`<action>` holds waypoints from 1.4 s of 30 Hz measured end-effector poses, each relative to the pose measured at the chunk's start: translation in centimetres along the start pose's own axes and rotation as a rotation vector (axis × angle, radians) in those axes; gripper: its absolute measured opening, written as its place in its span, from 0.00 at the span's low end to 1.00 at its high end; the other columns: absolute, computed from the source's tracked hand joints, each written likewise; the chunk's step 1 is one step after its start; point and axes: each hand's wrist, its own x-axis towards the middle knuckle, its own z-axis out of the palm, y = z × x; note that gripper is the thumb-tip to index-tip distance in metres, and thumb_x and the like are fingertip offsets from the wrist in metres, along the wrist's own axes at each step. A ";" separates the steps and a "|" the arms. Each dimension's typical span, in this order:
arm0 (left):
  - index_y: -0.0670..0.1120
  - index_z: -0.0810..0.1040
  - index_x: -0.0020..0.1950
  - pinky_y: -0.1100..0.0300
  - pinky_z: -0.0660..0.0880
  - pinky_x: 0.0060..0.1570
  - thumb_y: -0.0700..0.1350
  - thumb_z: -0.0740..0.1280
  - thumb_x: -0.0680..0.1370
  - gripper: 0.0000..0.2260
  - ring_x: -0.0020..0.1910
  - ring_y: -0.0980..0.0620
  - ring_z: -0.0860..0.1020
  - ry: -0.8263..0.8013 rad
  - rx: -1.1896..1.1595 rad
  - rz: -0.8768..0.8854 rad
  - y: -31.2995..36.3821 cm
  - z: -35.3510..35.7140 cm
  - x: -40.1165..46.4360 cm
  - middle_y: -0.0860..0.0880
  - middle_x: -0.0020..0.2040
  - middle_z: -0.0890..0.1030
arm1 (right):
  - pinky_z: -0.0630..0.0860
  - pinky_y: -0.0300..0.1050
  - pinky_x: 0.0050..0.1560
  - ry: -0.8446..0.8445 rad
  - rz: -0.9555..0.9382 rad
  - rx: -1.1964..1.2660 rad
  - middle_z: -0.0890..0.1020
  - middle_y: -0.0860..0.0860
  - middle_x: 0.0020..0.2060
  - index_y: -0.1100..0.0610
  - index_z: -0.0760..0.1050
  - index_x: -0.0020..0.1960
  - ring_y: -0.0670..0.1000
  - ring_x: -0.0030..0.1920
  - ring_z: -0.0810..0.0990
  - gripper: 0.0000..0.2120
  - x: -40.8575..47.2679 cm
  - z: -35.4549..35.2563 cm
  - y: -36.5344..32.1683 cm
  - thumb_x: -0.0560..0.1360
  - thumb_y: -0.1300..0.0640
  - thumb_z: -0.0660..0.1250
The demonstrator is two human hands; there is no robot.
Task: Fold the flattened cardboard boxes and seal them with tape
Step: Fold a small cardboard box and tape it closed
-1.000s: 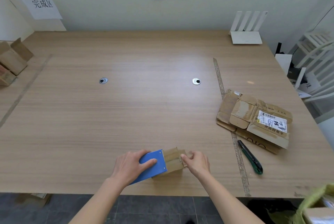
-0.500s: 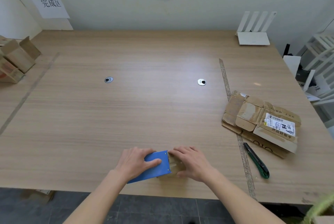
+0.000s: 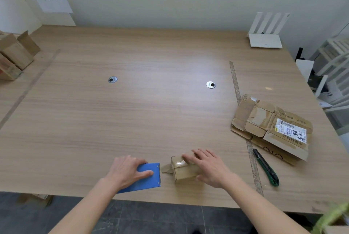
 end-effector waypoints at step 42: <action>0.51 0.79 0.49 0.58 0.66 0.37 0.59 0.58 0.80 0.15 0.47 0.48 0.81 -0.014 0.252 -0.159 8.7 1.8 2.0 0.50 0.47 0.81 | 0.38 0.47 0.78 0.441 0.361 0.302 0.73 0.46 0.65 0.50 0.64 0.68 0.52 0.78 0.62 0.26 4.2 6.9 -8.9 0.72 0.44 0.61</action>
